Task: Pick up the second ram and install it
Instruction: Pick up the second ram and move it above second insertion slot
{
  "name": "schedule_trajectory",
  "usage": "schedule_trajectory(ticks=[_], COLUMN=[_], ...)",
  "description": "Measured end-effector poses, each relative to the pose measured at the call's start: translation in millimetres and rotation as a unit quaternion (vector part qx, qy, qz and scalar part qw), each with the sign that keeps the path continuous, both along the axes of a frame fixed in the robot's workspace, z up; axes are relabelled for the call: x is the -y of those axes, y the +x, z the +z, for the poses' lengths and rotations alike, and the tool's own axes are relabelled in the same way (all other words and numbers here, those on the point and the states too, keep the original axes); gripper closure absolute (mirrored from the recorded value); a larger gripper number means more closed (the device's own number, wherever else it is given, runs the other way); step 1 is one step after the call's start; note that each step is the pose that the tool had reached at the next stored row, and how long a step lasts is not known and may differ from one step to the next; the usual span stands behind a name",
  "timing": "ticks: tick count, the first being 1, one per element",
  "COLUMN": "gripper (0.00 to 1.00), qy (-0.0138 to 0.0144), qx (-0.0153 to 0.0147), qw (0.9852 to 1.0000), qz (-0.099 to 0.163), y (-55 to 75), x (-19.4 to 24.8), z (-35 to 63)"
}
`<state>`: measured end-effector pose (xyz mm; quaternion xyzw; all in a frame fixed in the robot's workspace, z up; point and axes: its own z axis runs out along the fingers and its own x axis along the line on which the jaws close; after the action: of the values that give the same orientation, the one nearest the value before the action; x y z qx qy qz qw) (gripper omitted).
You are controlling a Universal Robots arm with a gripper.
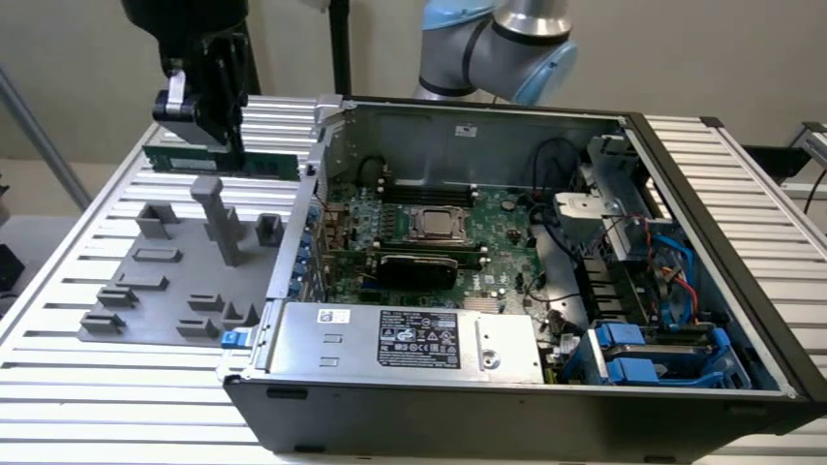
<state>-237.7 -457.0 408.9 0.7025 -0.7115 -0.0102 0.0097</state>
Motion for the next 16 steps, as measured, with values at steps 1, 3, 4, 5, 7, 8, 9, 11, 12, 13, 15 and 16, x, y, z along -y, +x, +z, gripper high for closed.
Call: schedule_trajectory(ticks=[1,3,4,5,7,8,9,11,12,13,15,16], gripper=[0.86,0.86,0.86,0.86,0.86,0.86,0.86,0.86,0.86,0.86,0.86,0.86], qy=[0.0006,0.0022,0.0034,0.0053,0.0108,0.0137,0.0167,0.0226,0.0251,0.0271,0.0297,0.0302], qx=[0.0000,0.0000,0.0000,0.0000,0.0000,0.0000,0.0000,0.0000,0.0000,0.0000,-0.0001,-0.0001], qw=[1.0000,1.0000,1.0000,1.0000,0.9999,0.9999,0.9999,0.9997,0.9997,0.9996,0.9996,0.9995], qz=[0.000,0.000,0.000,0.000,0.000,0.000,0.000,0.000,0.000,0.000,0.000,0.000], y=[4.5,13.4,18.0,22.4,31.9,36.4,40.8,50.0,54.5,58.9,68.1,72.6], x=[0.0,0.0,0.0,0.0,-0.1,-0.1,-0.1,-0.3,-0.4,-0.6,-1.3,-1.8], z=[0.9,1.9,2.0,2.1,2.1,2.1,2.1,2.1,2.1,2.1,2.1,1.9])
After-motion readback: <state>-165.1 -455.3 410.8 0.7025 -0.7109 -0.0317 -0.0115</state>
